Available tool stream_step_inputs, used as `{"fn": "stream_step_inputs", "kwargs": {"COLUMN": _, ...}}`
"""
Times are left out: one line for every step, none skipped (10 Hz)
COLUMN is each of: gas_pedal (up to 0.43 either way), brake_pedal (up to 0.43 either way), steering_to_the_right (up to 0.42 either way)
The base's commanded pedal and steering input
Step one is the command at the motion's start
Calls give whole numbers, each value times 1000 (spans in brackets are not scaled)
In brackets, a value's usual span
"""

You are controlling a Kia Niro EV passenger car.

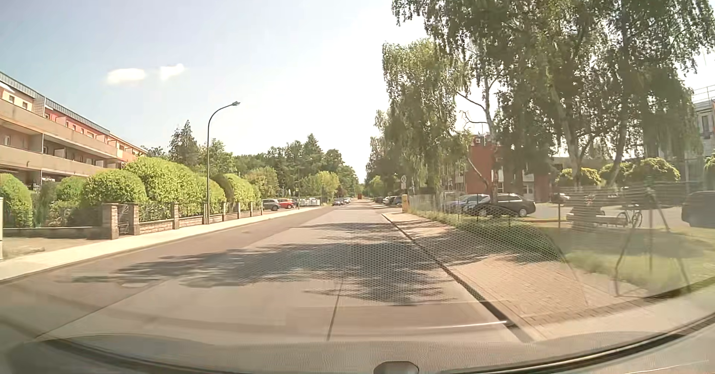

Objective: Follow the waypoints while adhering to traffic rules and regulations

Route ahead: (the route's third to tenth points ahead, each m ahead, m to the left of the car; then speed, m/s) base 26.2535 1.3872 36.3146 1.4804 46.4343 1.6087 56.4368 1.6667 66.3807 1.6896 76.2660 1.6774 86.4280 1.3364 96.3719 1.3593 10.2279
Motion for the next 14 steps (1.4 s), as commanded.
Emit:
{"fn": "stream_step_inputs", "kwargs": {"gas_pedal": 8, "brake_pedal": 0, "steering_to_the_right": -2}}
{"fn": "stream_step_inputs", "kwargs": {"gas_pedal": 8, "brake_pedal": 0, "steering_to_the_right": -2}}
{"fn": "stream_step_inputs", "kwargs": {"gas_pedal": 8, "brake_pedal": 0, "steering_to_the_right": -2}}
{"fn": "stream_step_inputs", "kwargs": {"gas_pedal": 8, "brake_pedal": 0, "steering_to_the_right": 0}}
{"fn": "stream_step_inputs", "kwargs": {"gas_pedal": 8, "brake_pedal": 0, "steering_to_the_right": -1}}
{"fn": "stream_step_inputs", "kwargs": {"gas_pedal": 8, "brake_pedal": 0, "steering_to_the_right": -1}}
{"fn": "stream_step_inputs", "kwargs": {"gas_pedal": 8, "brake_pedal": 0, "steering_to_the_right": -1}}
{"fn": "stream_step_inputs", "kwargs": {"gas_pedal": 8, "brake_pedal": 0, "steering_to_the_right": -1}}
{"fn": "stream_step_inputs", "kwargs": {"gas_pedal": 8, "brake_pedal": 0, "steering_to_the_right": -1}}
{"fn": "stream_step_inputs", "kwargs": {"gas_pedal": 8, "brake_pedal": 0, "steering_to_the_right": -1}}
{"fn": "stream_step_inputs", "kwargs": {"gas_pedal": 8, "brake_pedal": 0, "steering_to_the_right": -1}}
{"fn": "stream_step_inputs", "kwargs": {"gas_pedal": 8, "brake_pedal": 0, "steering_to_the_right": -1}}
{"fn": "stream_step_inputs", "kwargs": {"gas_pedal": 8, "brake_pedal": 0, "steering_to_the_right": -1}}
{"fn": "stream_step_inputs", "kwargs": {"gas_pedal": 8, "brake_pedal": 0, "steering_to_the_right": -1}}
